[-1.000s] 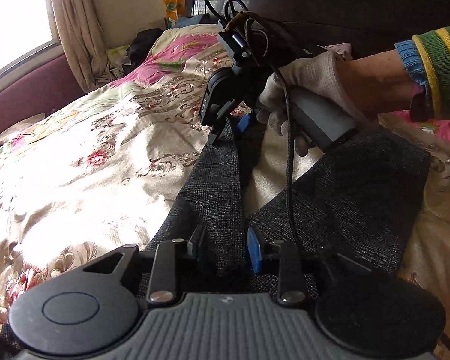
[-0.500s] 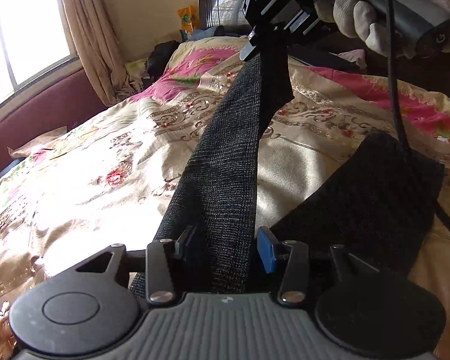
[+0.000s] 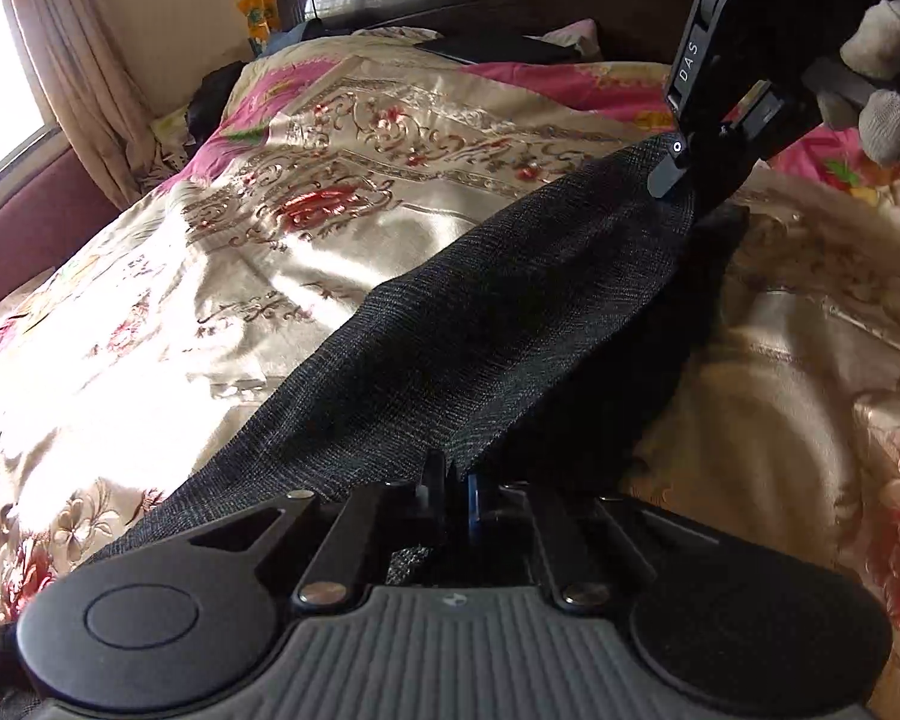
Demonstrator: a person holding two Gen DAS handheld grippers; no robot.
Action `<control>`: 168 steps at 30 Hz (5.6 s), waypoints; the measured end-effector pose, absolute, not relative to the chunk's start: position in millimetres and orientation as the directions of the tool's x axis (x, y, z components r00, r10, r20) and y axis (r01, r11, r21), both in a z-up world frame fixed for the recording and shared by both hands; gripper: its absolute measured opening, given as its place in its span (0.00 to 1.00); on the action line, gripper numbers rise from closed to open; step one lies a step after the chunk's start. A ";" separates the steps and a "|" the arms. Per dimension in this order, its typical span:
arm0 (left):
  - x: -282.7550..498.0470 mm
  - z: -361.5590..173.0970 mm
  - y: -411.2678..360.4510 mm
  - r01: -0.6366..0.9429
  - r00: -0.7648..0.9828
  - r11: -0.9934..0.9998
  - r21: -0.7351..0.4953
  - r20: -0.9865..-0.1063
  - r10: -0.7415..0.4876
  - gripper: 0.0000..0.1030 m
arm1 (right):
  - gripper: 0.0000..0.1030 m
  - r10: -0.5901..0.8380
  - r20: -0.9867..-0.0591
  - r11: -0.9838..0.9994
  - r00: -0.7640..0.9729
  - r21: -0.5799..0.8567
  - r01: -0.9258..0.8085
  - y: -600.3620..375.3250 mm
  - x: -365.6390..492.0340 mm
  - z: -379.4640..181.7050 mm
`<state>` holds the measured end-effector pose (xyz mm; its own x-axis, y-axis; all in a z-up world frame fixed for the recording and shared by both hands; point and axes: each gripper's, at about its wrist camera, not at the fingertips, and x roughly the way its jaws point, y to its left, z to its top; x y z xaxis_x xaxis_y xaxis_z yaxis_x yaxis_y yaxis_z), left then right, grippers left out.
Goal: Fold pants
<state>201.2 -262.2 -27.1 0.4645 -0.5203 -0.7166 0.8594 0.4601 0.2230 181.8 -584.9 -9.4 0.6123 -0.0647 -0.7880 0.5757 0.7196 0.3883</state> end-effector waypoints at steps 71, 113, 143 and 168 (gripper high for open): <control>216.8 -23.9 -187.5 0.817 0.485 0.541 0.198 -0.742 -0.462 0.25 | 0.22 -0.129 -0.744 0.926 0.655 0.145 0.348 -510.2 212.6 -29.4; 218.9 -39.9 -33.4 0.830 0.493 0.478 0.287 -0.780 -0.386 0.38 | 0.26 0.191 -0.847 0.637 0.497 -0.278 -0.719 -202.9 225.8 -74.7; 251.6 -14.9 94.5 0.553 0.684 0.697 0.457 -0.727 -0.065 0.29 | 0.19 0.325 -0.844 0.724 0.427 -0.068 -0.686 -135.8 244.2 -56.1; 296.5 -8.6 112.0 0.440 0.728 0.776 0.452 -0.685 -0.013 0.31 | 0.25 0.275 -0.739 0.904 0.615 -0.018 -0.426 -92.3 365.7 -62.2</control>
<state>296.5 112.0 -8.6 0.7280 -0.0135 -0.6854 0.4400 0.7759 0.4521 365.7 -92.3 -62.2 0.6153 0.2752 -0.7387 -0.4262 0.9044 -0.0181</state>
